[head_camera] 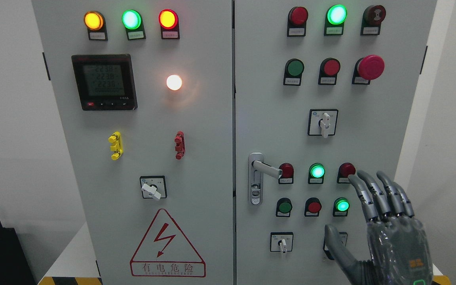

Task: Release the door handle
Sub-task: 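Open the right hand and pull it back from the handle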

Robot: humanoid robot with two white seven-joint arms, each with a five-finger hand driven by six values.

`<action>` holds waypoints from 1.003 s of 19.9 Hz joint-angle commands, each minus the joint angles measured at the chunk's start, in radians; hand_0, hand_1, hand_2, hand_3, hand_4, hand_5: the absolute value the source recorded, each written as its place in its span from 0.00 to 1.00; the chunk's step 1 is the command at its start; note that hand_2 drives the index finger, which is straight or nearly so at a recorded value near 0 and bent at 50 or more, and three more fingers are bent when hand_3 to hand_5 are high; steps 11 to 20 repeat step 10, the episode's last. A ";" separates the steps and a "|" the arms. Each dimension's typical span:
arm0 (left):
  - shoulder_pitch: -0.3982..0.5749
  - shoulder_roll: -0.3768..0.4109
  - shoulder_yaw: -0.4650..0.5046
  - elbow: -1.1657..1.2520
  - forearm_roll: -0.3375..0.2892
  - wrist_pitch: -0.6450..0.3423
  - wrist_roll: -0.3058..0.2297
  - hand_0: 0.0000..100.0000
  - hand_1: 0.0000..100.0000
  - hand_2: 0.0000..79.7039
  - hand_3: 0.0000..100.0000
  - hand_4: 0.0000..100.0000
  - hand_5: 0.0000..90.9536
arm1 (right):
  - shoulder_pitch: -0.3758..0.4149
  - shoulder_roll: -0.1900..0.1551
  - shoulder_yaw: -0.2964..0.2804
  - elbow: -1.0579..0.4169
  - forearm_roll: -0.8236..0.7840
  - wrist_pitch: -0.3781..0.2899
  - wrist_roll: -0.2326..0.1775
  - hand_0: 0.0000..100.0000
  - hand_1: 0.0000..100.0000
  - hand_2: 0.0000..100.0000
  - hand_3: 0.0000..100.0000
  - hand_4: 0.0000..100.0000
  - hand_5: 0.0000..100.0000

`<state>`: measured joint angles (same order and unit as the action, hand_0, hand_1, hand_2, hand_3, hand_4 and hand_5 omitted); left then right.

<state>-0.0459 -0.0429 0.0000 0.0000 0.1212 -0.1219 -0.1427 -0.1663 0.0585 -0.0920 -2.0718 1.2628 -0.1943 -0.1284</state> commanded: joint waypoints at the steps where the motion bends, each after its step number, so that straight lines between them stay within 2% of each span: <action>1: 0.000 0.000 0.011 0.017 0.000 -0.001 0.000 0.12 0.39 0.00 0.00 0.00 0.00 | 0.014 0.001 -0.018 -0.013 -0.013 0.001 0.009 0.42 0.07 0.00 0.01 0.00 0.00; 20: 0.001 0.000 0.011 0.017 0.000 0.001 0.000 0.12 0.39 0.00 0.00 0.00 0.00 | 0.014 0.001 -0.015 -0.013 -0.014 -0.001 0.013 0.41 0.07 0.00 0.02 0.00 0.00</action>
